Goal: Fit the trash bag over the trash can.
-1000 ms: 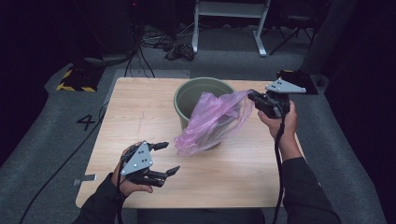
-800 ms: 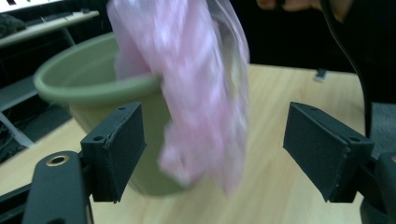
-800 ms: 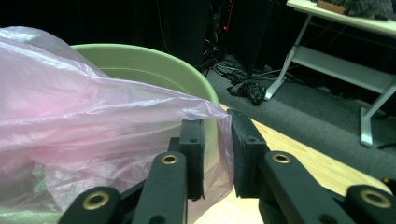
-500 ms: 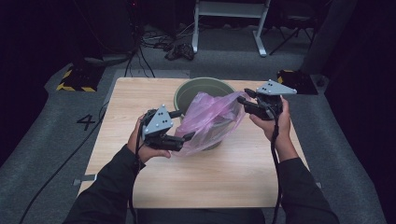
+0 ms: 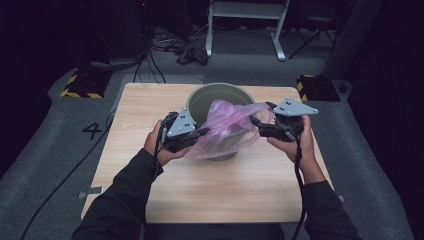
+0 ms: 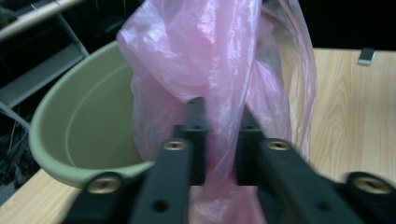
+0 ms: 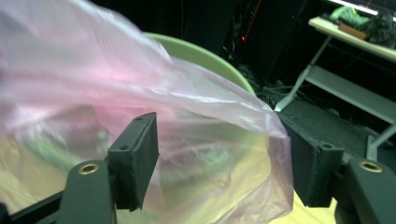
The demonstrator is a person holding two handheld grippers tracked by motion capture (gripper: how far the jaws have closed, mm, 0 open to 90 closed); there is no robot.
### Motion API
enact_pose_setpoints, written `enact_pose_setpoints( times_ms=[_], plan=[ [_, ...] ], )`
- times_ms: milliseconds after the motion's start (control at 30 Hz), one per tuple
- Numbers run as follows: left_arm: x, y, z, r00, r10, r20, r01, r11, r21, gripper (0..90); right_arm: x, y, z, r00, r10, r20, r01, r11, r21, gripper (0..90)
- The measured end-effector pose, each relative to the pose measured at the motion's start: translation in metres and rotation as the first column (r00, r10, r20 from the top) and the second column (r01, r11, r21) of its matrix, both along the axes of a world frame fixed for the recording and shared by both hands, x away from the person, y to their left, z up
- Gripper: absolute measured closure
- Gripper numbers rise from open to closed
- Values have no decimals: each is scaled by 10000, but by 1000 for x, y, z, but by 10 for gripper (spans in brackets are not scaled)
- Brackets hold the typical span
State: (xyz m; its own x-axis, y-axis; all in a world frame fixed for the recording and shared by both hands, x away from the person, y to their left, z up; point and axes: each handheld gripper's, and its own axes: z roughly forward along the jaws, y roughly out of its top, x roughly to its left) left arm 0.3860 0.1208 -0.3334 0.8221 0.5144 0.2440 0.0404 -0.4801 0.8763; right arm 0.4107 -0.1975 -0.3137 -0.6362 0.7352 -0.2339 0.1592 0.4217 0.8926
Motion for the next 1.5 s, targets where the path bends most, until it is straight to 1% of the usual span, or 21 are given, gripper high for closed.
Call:
enact_pose_setpoints(
  times_ms=[33,100,200,267,400,467,533,600,667,767,867,933,967,1000,1100,1167,1267,1333,1400,1467,1500],
  plan=[
    [1,1,0,10000,49,57,-49,10000,-62,857,0,-1,-2,10000,6,-24,-6,10000,-23,375],
    [3,4,0,10000,69,-2,-69,9997,-226,862,-1,-4,-4,9999,-88,-75,88,9999,-124,521],
    [7,11,2,9996,39,-293,-62,9969,-788,853,1,-9,-7,9993,-262,-252,256,9994,-238,740],
    [8,15,5,9992,330,-219,-348,9956,-870,838,2,-12,-5,9991,-390,-156,383,9984,-413,850],
    [10,25,12,9987,489,-170,-506,9919,-1165,816,4,-20,-3,9985,-555,5,555,9983,-176,897],
    [10,29,16,9982,591,-40,-592,9931,-1012,819,5,-21,-4,9983,-581,-45,581,9983,-109,897],
    [13,35,21,9979,627,-162,-641,9912,-1159,818,7,-22,-2,9971,-764,67,765,9967,-274,896],
    [16,39,24,9964,841,-85,-845,9897,-1151,825,9,-22,0,9966,-824,73,825,9964,-209,896],
    [20,43,23,9939,1084,-197,-1099,9867,-1197,826,11,-23,3,9949,-987,205,991,9949,-203,893],
    [22,45,20,9888,1487,-140,-1494,9841,-960,802,17,-24,7,9927,-1175,275,1178,9930,-97,877],
    [23,48,19,9835,1783,-295,-1807,9746,-1322,522,24,-23,5,9925,-1220,38,1220,9925,50,795],
    [19,51,22,9895,1401,-358,-1443,9730,-1800,383,27,-21,4,9909,-1343,0,1343,9909,111,721],
    [15,51,25,9931,1133,-310,-1171,9739,-1943,296,28,-20,3,9901,-1404,-19,1405,9900,159,652],
    [13,50,27,9951,934,-314,-977,9761,-1939,268,29,-20,3,9898,-1424,-72,1426,9891,367,569],
    [6,42,31,9990,351,-282,-394,9850,-1682,210,28,-19,3,9942,-1067,-102,1071,9927,550,460],
    [3,35,30,9992,-51,-395,-12,9874,-1584,181,25,-15,2,9953,-973,5,971,9940,495,410],
    [2,23,28,9989,-116,-445,63,9932,-1165,177,21,-11,1,9975,-705,51,702,9969,364,367],
    [5,18,26,9987,117,-500,-153,9973,-715,217,19,-8,0,9986,-529,48,528,9982,270,349],
    [8,13,25,9979,525,-371,-540,9977,-398,332,17,-5,0,9989,-455,107,454,9990,30,331],
    [12,12,24,9973,559,-476,-574,9979,-295,508,11,-3,1,9987,-415,304,420,9990,-160,306],
    [14,12,24,9972,598,-440,-610,9978,-272,538,9,-4,2,9988,-382,316,387,9991,-159,303]
  ],
)
